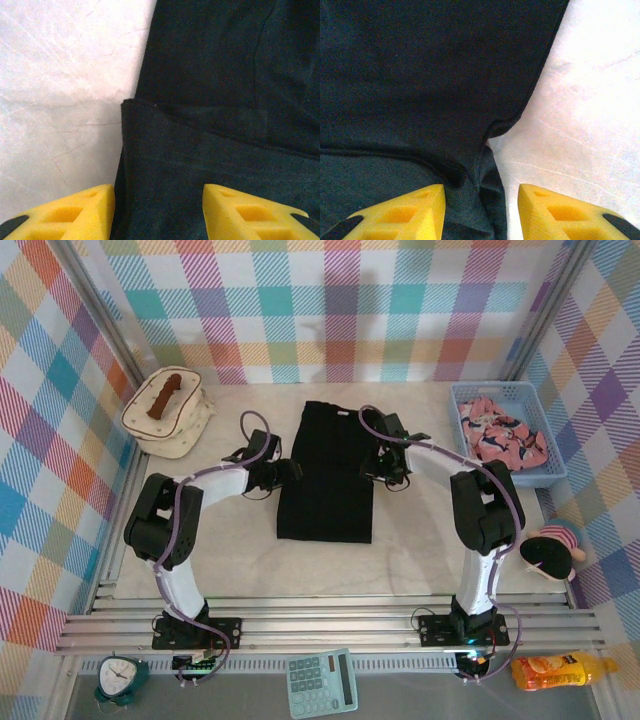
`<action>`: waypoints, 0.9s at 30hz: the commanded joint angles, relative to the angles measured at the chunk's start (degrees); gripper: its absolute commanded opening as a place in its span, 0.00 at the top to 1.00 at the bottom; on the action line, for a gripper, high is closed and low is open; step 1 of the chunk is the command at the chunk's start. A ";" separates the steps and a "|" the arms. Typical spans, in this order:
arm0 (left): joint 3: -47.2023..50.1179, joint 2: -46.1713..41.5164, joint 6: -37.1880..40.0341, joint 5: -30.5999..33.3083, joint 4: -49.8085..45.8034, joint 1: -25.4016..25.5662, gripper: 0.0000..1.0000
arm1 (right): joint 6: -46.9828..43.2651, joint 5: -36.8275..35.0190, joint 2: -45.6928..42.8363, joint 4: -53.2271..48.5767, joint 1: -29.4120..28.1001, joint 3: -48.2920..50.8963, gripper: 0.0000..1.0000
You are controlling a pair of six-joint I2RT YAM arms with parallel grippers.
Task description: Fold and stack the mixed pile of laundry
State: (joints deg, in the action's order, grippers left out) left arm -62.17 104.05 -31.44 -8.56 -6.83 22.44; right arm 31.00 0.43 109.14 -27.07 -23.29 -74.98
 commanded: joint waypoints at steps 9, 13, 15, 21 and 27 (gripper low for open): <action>-3.75 0.98 1.10 0.21 -2.19 0.32 0.59 | 0.43 1.46 0.84 0.79 -0.18 -3.14 0.61; -4.36 1.52 1.25 0.00 -2.16 0.32 0.70 | 0.21 -0.01 -0.51 0.87 -0.27 -3.04 0.62; -4.69 1.62 1.18 -0.10 -2.58 0.33 0.73 | -0.90 -3.30 -1.56 0.86 -0.21 -2.97 0.62; -4.88 -1.53 1.68 0.02 -6.40 0.49 0.52 | -3.63 -4.64 5.35 -0.34 3.51 -11.73 0.65; -2.65 -10.06 2.09 3.58 -16.50 3.06 0.26 | -3.83 -3.86 16.23 -2.90 4.50 -23.50 0.68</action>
State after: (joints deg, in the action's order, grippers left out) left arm -65.71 100.62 -29.95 -6.22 -17.80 23.29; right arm 27.92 -3.49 120.90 -26.68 -18.87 -94.91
